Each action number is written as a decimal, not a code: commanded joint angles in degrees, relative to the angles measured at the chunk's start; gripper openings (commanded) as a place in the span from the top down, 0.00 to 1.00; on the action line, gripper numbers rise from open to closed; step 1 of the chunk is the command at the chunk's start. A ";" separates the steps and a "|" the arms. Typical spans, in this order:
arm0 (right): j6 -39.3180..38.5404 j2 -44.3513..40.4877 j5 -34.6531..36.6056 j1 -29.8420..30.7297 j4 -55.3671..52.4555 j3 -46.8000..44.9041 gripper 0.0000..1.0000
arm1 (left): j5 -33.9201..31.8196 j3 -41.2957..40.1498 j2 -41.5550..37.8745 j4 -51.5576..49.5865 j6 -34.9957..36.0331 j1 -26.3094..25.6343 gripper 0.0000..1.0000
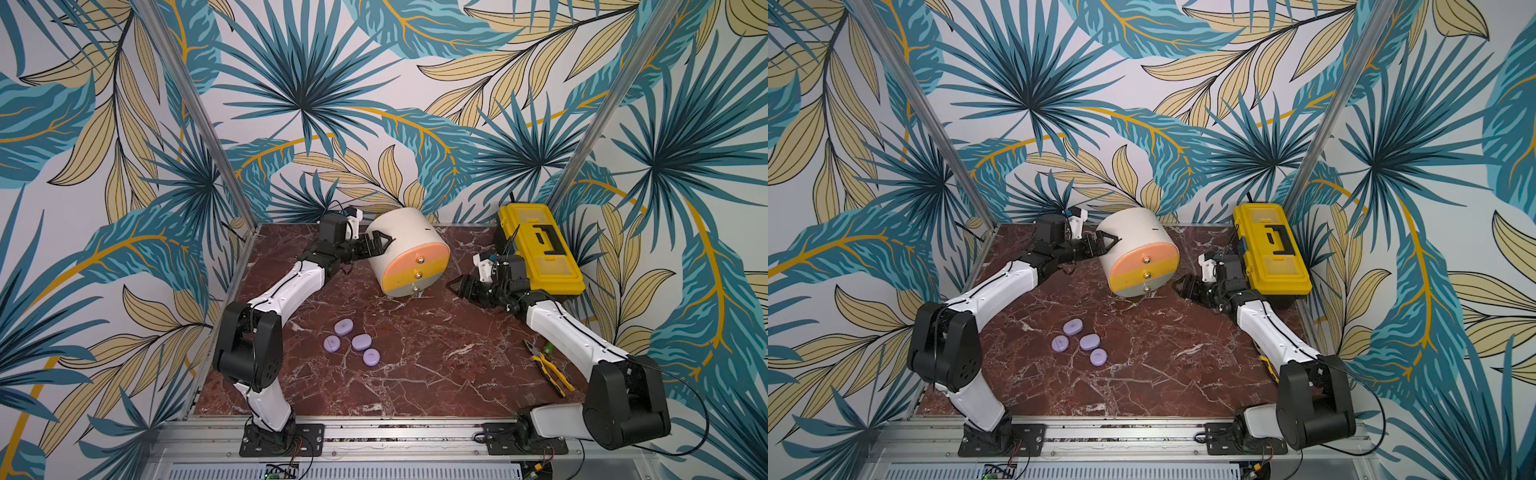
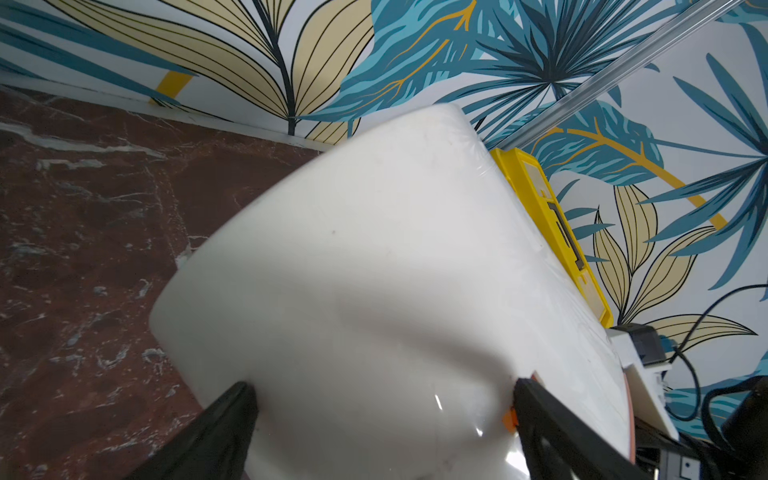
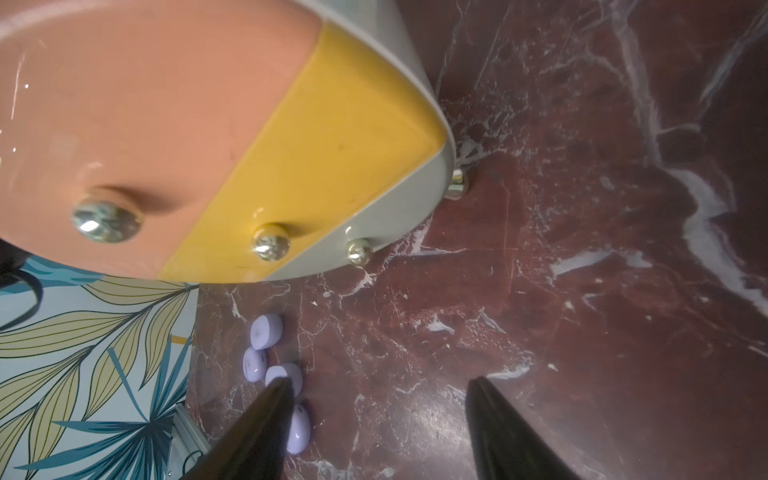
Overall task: Put the bluetooth earphones in the drawer according to color
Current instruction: Move the storage box to the center of the board, then open the drawer in the storage box.
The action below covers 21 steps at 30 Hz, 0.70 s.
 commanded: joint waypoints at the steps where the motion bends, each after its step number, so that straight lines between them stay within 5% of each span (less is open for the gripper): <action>1: 3.34 2.27 -1.48 1.61 12.50 -3.15 0.31 | -0.05 1.56 2.47 -3.61 0.63 -0.64 0.00; 21: 9.53 23.81 6.74 9.07 44.09 -4.73 0.44 | -0.95 1.50 -0.86 -8.76 4.04 -0.23 0.00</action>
